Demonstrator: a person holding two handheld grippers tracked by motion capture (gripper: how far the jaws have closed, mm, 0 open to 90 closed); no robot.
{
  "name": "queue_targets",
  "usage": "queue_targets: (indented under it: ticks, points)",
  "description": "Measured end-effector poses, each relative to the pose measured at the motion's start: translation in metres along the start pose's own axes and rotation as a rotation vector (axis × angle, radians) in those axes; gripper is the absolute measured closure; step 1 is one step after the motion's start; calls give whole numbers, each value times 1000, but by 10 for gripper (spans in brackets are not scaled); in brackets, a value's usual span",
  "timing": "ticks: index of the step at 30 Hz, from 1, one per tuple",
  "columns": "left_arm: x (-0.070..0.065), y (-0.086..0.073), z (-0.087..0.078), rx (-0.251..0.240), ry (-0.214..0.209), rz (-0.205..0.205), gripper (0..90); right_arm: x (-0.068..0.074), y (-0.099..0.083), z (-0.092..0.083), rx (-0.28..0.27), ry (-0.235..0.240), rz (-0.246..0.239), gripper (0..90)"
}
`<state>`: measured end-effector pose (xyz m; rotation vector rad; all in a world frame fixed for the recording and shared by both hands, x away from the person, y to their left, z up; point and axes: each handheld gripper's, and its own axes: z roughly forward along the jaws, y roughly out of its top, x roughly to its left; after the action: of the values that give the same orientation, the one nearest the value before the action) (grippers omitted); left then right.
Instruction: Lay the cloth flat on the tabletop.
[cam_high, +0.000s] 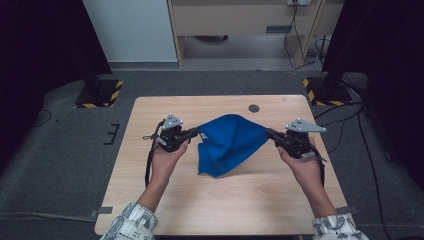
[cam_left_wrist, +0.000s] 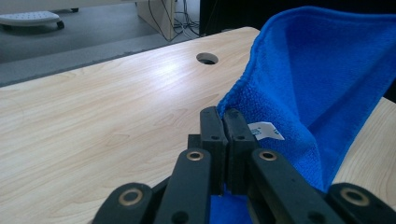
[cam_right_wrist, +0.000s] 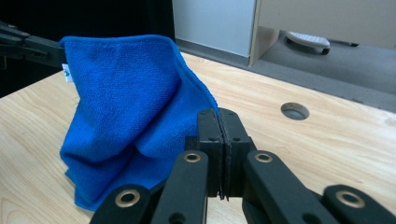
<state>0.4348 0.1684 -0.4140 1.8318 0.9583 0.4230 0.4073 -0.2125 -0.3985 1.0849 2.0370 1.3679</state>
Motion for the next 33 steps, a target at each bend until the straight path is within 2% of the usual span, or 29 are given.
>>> queue_targets:
  ticks: [6, 11, 12, 22, 33]
  points:
    - [3, 10, -6, -19, 4, 1, 880, 0, 14, -16, -28, -10, -13, 891]
    - [7, 15, -10, -29, 9, 0, 880, -1, 19, -21, -35, -11, -18, 891]
    - [10, 15, -10, -29, 19, -2, 881, -2, 19, -19, -28, -15, -22, 890]
    - [20, 11, -14, -21, 26, -11, 880, -14, 7, 2, 2, -27, 8, 891]
    - [23, 1, -9, -13, 26, -20, 880, -21, 1, 13, 16, -34, 36, 892]
